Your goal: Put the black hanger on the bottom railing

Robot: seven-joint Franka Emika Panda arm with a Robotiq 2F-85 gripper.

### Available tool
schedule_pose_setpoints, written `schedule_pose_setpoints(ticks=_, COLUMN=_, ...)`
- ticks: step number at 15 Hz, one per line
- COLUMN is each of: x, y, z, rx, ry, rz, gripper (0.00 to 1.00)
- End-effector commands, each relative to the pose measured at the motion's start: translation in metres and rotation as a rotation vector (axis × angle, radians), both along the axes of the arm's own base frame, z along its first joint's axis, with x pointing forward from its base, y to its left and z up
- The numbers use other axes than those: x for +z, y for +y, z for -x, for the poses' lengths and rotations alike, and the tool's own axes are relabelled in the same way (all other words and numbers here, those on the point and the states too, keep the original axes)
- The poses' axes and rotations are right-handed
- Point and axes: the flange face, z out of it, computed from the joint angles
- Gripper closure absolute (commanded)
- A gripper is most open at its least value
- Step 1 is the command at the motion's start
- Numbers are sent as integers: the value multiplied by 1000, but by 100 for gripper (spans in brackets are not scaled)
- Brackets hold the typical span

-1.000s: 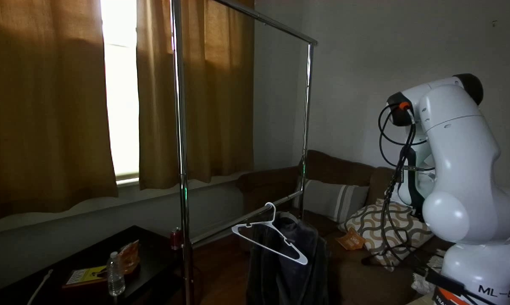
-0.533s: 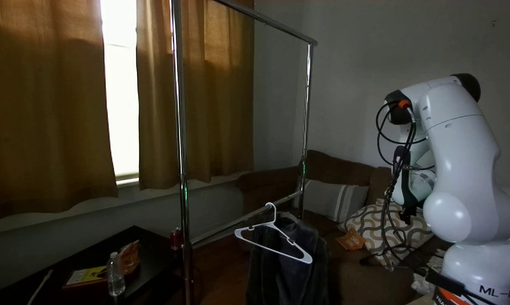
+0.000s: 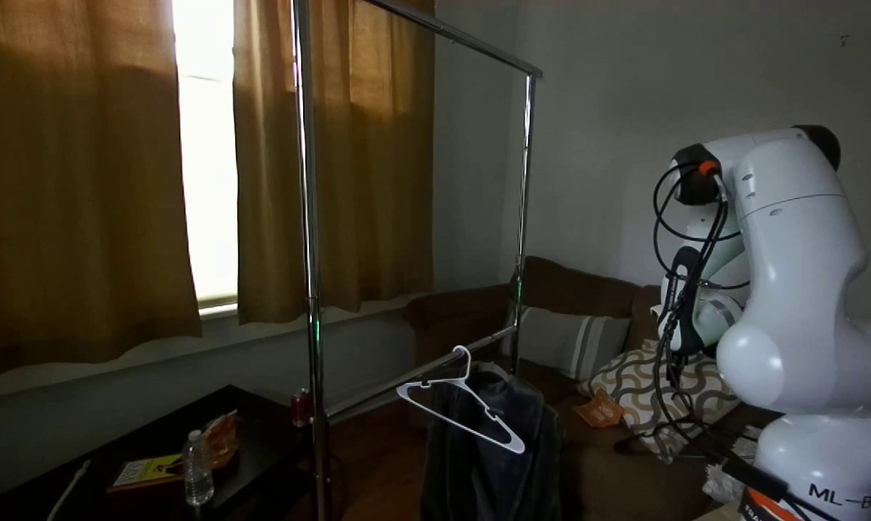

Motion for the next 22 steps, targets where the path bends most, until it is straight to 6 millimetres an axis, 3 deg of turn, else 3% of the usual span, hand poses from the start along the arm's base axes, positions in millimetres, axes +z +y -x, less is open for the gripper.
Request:
schedule_pose_setpoints(ticks=1, x=-1, y=-2, z=1, rx=9, ry=0, rz=-12, gripper=0)
schedule_pose_setpoints(ticks=5, x=-3, y=-7, z=2, rx=15, ry=-5, rz=-19, gripper=0)
schedule_pose_setpoints(ticks=7, x=-16, y=-30, z=-5, rx=-160, ry=-7, rz=-72, gripper=0)
schedule_pose_setpoints(ticks=16, x=-64, y=-131, z=-26, rx=-625, ry=-89, rz=-295, gripper=0)
schedule_pose_setpoints(ticks=22, x=-103, y=-171, z=-32, rx=-854, ry=-217, rz=-319, gripper=0)
